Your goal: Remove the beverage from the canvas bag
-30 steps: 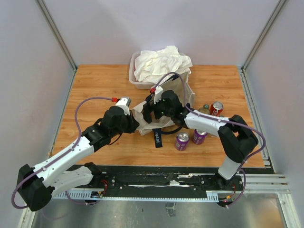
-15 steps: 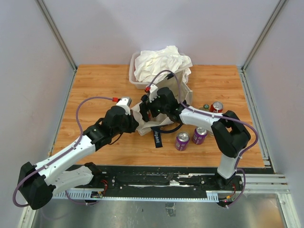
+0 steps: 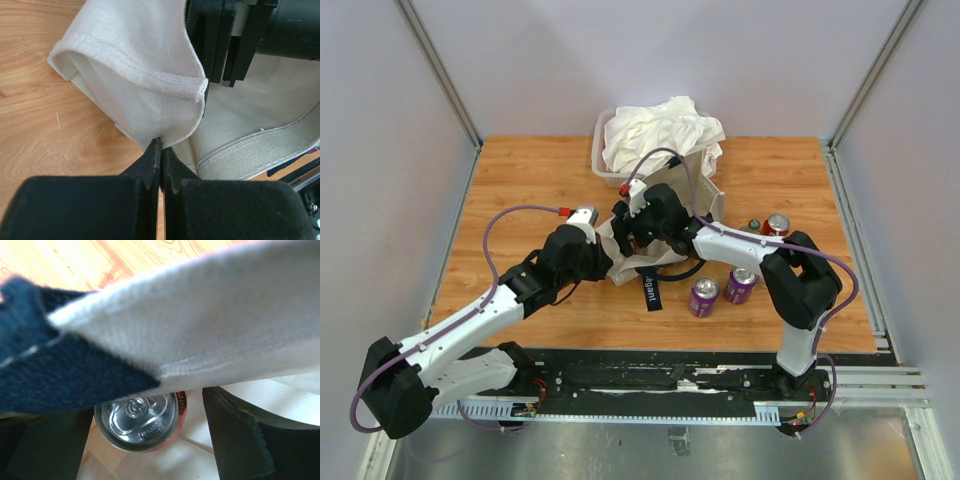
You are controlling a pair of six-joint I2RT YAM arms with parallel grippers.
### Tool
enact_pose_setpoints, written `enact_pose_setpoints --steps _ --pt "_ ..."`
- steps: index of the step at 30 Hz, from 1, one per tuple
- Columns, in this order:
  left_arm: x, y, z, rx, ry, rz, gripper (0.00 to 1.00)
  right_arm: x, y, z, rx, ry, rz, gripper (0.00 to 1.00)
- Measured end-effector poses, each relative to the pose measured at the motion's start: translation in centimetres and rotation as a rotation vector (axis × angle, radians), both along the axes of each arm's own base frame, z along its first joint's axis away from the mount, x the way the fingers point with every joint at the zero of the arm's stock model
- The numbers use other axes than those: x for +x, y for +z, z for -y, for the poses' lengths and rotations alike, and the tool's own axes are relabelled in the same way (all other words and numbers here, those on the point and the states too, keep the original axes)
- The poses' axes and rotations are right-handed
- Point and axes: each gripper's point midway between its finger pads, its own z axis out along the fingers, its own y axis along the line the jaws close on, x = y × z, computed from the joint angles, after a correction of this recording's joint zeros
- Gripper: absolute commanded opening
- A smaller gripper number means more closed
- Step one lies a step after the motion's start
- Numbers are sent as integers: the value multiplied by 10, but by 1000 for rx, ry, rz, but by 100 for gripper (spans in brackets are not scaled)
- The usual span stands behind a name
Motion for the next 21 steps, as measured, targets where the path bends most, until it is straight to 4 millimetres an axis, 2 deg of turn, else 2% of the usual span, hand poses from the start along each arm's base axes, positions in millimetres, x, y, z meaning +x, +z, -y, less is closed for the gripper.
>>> enact_pose_setpoints --steps 2,6,12,14,16,21 --pt "1 -3 0 1 3 1 0 2 -6 1 -19 -5 0 76" --pt "1 -10 0 8 2 -10 0 3 -30 6 -71 -21 -28 60" --pt "1 -15 1 5 2 -9 1 5 -31 7 -75 -27 -21 43" --pt "1 -15 1 4 2 -9 1 5 -31 7 -74 -28 -19 32" --pt "1 -16 1 2 1 -8 1 5 -30 7 -71 -29 -15 3" --pt "1 -17 3 -2 -5 -9 0 4 -28 11 -81 -40 -1 1"
